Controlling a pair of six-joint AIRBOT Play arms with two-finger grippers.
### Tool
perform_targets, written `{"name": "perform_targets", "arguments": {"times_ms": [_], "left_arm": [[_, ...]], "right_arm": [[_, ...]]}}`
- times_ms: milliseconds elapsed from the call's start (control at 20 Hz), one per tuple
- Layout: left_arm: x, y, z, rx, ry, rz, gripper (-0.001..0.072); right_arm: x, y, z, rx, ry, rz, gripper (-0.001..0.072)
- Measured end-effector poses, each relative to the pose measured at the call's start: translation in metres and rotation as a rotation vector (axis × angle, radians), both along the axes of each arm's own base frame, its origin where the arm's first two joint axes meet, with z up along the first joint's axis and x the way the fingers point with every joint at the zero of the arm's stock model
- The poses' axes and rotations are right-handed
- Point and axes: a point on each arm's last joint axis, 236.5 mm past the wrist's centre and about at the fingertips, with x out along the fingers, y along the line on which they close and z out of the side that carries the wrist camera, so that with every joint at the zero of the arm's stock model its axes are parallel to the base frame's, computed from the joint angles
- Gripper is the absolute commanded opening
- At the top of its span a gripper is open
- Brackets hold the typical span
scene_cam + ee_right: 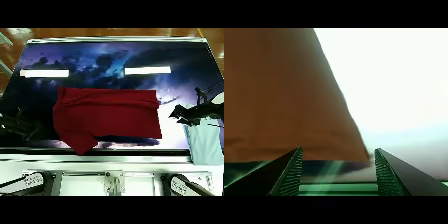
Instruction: Fold the shirts.
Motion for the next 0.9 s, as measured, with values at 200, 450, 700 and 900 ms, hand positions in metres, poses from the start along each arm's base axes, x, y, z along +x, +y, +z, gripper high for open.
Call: {"name": "perform_targets", "arguments": {"times_ms": [200, 450, 700, 900], "left_arm": [[-0.018, -0.029, -0.029, -0.036, -0.014, 0.05, 0.0534], [0.002, -0.052, -0.04, -0.027, -0.093, 0.094, 0.0393], [0.017, -0.067, -0.049, 0.03, -0.159, 0.056, 0.004], [0.018, -0.072, -0.048, 0.028, -0.184, 0.026, 0.004]], "right_arm": [[0.011, 0.011, 0.005, 0.073, -0.06, -0.046, 0.057], [0.004, 0.012, 0.003, 0.075, -0.037, -0.034, 0.057], [-0.003, 0.009, -0.001, 0.06, -0.008, -0.038, 0.0633], [-0.03, 0.01, -0.029, 0.06, 0.102, -0.05, 0.0682]]}}
